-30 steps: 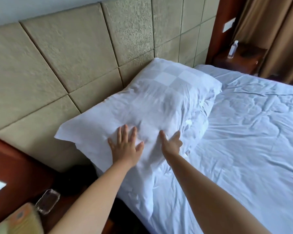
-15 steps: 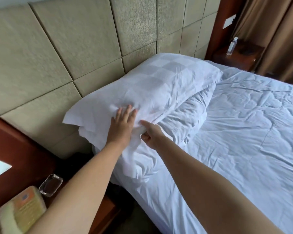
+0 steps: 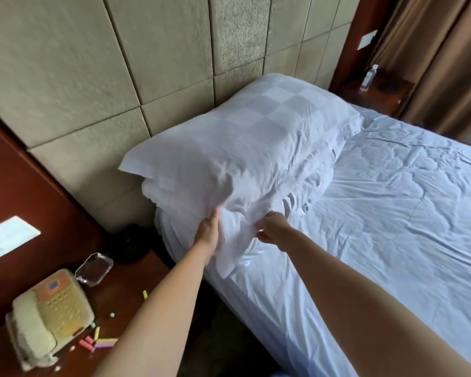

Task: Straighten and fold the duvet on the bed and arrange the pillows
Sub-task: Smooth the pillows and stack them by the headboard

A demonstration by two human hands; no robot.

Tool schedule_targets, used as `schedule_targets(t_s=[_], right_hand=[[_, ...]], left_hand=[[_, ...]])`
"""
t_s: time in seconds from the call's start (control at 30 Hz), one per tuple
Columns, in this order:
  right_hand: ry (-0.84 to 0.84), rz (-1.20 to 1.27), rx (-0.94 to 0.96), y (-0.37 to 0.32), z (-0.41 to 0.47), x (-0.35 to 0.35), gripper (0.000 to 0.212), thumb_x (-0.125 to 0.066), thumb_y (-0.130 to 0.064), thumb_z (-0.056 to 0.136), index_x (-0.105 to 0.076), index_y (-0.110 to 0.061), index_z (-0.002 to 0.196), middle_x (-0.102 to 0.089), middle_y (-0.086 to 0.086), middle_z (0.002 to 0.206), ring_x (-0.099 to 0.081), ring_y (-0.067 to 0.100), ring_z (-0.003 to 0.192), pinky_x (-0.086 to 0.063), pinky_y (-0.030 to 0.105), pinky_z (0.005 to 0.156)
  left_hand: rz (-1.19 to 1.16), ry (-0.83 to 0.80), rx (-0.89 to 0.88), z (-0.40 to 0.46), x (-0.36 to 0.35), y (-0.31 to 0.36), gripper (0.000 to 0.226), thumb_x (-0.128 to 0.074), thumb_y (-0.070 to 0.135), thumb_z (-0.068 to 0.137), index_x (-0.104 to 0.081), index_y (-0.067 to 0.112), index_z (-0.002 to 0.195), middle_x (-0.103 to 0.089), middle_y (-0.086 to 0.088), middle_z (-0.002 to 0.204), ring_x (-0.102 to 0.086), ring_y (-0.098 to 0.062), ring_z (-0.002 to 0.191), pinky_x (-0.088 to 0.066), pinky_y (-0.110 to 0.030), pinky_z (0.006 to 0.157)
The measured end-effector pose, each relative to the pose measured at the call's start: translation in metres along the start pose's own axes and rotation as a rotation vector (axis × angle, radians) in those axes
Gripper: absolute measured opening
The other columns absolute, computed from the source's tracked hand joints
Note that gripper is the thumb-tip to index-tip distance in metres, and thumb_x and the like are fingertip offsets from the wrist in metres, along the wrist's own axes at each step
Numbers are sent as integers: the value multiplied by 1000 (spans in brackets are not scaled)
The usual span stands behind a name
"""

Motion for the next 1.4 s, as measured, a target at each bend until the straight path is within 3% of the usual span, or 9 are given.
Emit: schedule_targets(t_s=[0.1, 0.2, 0.37, 0.5, 0.63, 0.97, 1.13, 1.27, 1.4], right_hand=[[-113, -416, -62, 42, -5, -23, 27, -44, 4, 91, -51, -14, 73, -59, 1, 75, -57, 9, 55, -42, 21, 53], [-214, -648, -42, 78, 2, -55, 26, -42, 2, 89, -61, -14, 99, -62, 8, 100, -60, 21, 80, -41, 22, 60], [151, -709, 159, 83, 23, -63, 41, -48, -26, 91, -46, -14, 130, -50, 9, 130, -56, 28, 112, -47, 37, 89], [356, -735, 134, 63, 35, -53, 32, -35, -12, 95, -53, -10, 121, -59, 9, 121, -60, 30, 104, -45, 36, 78], [354, -632, 367, 43, 5, -54, 23, -41, -13, 90, -39, -12, 68, -50, 2, 70, -48, 24, 71, -31, 32, 62], [2, -994, 229, 81, 15, -68, 35, -36, -30, 99, -63, -8, 96, -66, 10, 103, -60, 29, 91, -40, 32, 70], [-41, -136, 12, 74, 18, -40, 25, -44, -11, 94, -59, -2, 78, -61, 13, 87, -59, 22, 69, -45, 31, 62], [-121, 572, -169, 62, 10, -41, 40, -32, -40, 100, -57, -9, 100, -63, 7, 89, -62, 18, 73, -44, 27, 67], [-155, 653, -195, 33, 10, -31, 49, -48, -59, 90, -57, -14, 106, -55, 1, 80, -53, 13, 73, -43, 24, 71]], left_hand=[[-252, -39, 72, -3, 0, -29, 36, -30, 25, 100, -62, 10, 107, -67, -12, 91, -62, -21, 70, -50, -25, 57], [-213, 39, 98, 7, 13, -59, 30, -37, 3, 93, -65, 9, 99, -64, -8, 79, -53, -15, 58, -38, -13, 37], [-104, -28, 133, 25, 10, -93, 27, -41, -4, 92, -56, 18, 95, -59, -2, 87, -52, -14, 71, -43, -20, 64], [-8, -125, 134, 42, -9, -98, 24, -51, 8, 90, -65, 18, 108, -70, 3, 102, -64, -15, 92, -47, -18, 70], [154, -199, 67, 39, -22, -70, 17, -49, 28, 89, -65, 24, 89, -70, 4, 85, -63, -17, 77, -43, -23, 60], [280, -159, 117, 45, -25, -78, 20, -46, 22, 91, -61, 8, 88, -65, -20, 90, -50, -23, 62, -41, -29, 63], [74, -36, 193, 21, -23, -66, 34, -52, 31, 91, -64, 4, 109, -67, -15, 107, -63, -31, 96, -52, -41, 92], [-170, 56, 275, 7, -26, -57, 68, -39, 64, 87, -61, 9, 120, -64, -11, 119, -61, -32, 108, -48, -41, 98], [-189, 159, 164, -11, -23, -27, 67, -44, 60, 91, -57, 3, 121, -60, -14, 121, -56, -32, 113, -45, -36, 94]])
Point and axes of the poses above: each hand's wrist, its own z-axis towards the middle knuckle, its own x-axis out of the back of the hand, y = z × x, the point moved 10 cm from there along z, towards the middle knuckle
